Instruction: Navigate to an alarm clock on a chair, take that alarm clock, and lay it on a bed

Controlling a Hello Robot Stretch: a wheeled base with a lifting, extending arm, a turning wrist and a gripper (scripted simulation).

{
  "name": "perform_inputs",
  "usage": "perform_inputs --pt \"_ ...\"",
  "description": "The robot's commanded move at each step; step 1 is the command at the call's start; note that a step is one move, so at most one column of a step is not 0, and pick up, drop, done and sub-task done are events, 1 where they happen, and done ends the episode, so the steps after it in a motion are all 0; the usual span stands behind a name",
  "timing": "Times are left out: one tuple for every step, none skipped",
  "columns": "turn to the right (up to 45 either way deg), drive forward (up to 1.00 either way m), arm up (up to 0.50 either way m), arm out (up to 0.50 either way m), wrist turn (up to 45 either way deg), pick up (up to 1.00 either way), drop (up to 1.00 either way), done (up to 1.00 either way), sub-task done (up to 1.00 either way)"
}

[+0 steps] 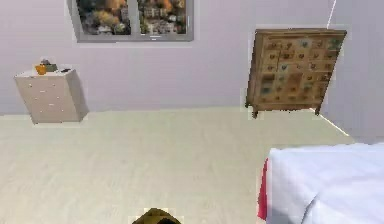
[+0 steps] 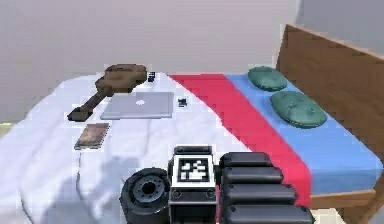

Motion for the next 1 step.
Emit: perform_inputs --pt "45.0 0.00 0.00 0.00 0.0 0.00 0.00 0.00 0.00"
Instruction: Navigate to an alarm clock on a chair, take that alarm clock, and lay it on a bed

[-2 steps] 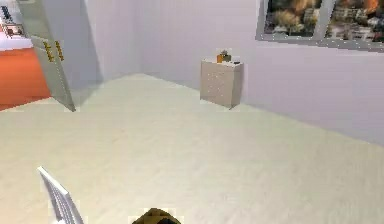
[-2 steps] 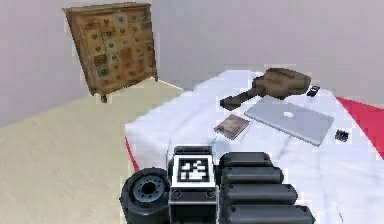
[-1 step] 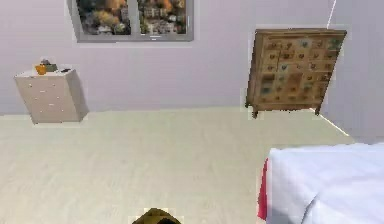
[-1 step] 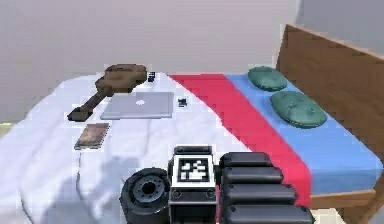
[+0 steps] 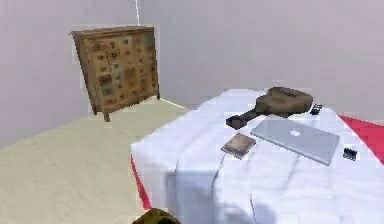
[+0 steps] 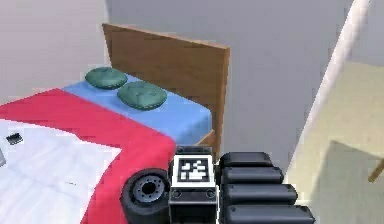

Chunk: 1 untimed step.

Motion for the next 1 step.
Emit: perform_inputs --pt "39.0 0.00 0.00 0.00 0.0 0.00 0.00 0.00 0.00"
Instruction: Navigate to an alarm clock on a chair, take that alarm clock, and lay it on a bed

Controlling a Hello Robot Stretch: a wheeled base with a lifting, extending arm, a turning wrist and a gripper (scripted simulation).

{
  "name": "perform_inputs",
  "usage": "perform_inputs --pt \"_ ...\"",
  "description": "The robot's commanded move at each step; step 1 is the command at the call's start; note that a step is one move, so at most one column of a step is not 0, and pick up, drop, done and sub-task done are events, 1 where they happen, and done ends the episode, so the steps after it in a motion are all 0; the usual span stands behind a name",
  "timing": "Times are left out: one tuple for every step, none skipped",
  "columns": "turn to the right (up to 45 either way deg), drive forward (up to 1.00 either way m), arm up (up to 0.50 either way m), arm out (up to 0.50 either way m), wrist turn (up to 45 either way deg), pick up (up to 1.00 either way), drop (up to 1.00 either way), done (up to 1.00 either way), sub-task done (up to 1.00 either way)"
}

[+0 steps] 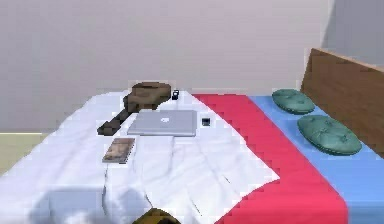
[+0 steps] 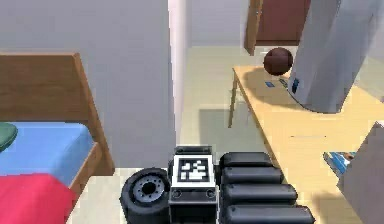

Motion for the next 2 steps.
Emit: perform_inputs --pt "0.0 0.30 0.00 0.00 0.0 0.00 0.00 0.00 0.00" --pt "-45.0 0.00 0.00 0.00 0.0 0.00 0.00 0.00 0.00"
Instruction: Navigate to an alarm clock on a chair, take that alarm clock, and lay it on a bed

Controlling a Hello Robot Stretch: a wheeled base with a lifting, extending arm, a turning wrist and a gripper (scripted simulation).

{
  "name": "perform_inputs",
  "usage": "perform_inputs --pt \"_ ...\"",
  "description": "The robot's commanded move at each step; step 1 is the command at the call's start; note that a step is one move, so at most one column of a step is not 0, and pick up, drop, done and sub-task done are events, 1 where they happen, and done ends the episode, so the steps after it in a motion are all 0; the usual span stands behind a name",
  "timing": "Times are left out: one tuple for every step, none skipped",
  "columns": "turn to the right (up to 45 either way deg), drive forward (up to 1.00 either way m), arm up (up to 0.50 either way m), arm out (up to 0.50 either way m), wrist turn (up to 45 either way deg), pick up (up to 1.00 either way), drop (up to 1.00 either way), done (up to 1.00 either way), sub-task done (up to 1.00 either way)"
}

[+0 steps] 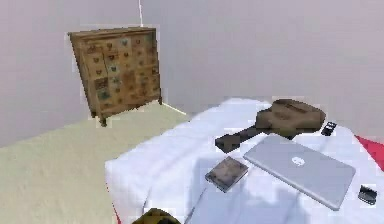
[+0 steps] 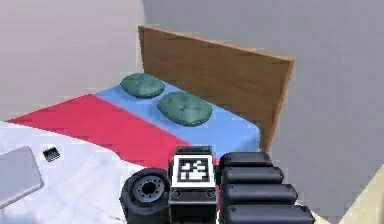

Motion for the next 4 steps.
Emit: perform_inputs --pt "-39.0 0.00 0.00 0.00 0.0 0.00 0.00 0.00 0.00" --pt "0.0 0.00 0.00 0.48 0.0 0.00 0.00 0.00 0.00" --pt "0.0 0.00 0.00 0.00 45.0 0.00 0.00 0.00 0.00" --pt "0.0 0.00 0.00 0.00 45.0 0.00 0.00 0.00 0.00"
